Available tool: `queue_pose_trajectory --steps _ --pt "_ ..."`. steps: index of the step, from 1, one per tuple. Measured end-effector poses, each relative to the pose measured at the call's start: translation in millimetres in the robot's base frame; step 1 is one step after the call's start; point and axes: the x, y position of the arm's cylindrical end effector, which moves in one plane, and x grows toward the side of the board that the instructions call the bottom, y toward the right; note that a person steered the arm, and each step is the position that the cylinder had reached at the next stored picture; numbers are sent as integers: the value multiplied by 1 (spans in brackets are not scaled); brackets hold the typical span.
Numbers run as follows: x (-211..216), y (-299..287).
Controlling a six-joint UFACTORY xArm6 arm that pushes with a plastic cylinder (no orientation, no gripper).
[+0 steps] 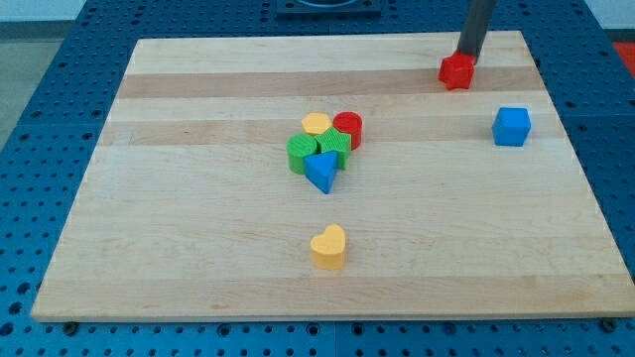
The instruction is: Move the red star into the red circle
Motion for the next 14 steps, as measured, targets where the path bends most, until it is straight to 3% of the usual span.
queue_pose_trajectory --steps 4,8,14 --pt "58 -47" --pt "90 -79" --pt "99 -22"
